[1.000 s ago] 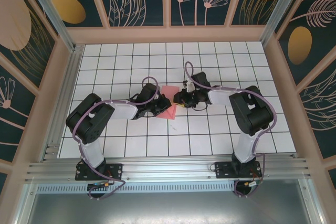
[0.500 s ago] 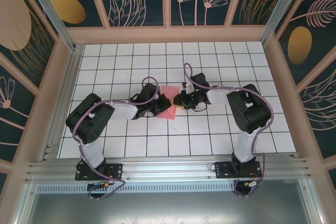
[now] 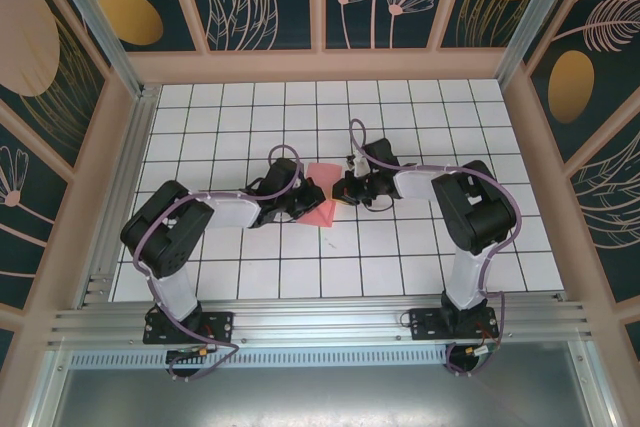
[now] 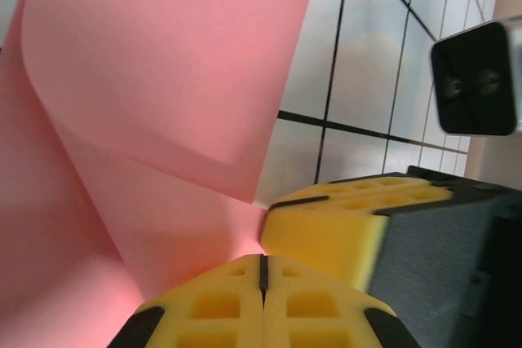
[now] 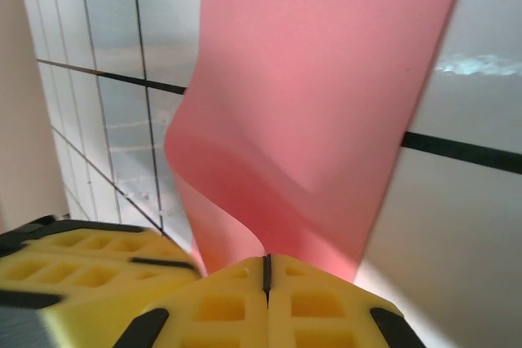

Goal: Fold a paper plane with a square sheet of paper (pick it up from the middle)
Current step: Fold the triangle a second time at the center of the table.

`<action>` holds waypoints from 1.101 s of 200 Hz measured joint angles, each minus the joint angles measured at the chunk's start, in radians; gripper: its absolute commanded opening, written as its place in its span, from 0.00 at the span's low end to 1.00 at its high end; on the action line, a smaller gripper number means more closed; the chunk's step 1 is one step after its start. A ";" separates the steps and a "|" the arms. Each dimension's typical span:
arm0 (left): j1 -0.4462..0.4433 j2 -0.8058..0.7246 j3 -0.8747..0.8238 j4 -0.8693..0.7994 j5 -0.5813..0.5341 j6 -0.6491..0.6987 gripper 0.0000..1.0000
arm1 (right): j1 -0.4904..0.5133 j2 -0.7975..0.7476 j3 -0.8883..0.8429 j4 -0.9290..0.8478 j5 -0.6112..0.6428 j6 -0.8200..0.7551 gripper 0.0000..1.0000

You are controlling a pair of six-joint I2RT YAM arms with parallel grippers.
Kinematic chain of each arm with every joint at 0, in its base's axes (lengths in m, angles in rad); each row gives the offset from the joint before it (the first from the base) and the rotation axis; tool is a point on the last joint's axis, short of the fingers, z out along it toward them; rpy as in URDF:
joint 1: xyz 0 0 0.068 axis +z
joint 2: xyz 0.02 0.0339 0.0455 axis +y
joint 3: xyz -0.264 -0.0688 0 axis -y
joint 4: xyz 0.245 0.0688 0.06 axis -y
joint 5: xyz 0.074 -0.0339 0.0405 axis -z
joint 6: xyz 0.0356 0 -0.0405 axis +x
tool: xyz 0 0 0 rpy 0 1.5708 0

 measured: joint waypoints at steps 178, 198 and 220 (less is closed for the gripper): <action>0.000 0.019 0.015 -0.130 -0.032 0.081 0.17 | 0.001 0.050 0.085 -0.098 0.117 -0.120 0.00; 0.000 0.024 0.016 -0.153 -0.032 0.094 0.14 | 0.002 0.060 0.100 -0.102 0.120 -0.127 0.01; 0.000 0.029 0.021 -0.175 -0.032 0.106 0.10 | 0.003 0.068 0.116 -0.109 0.120 -0.139 0.01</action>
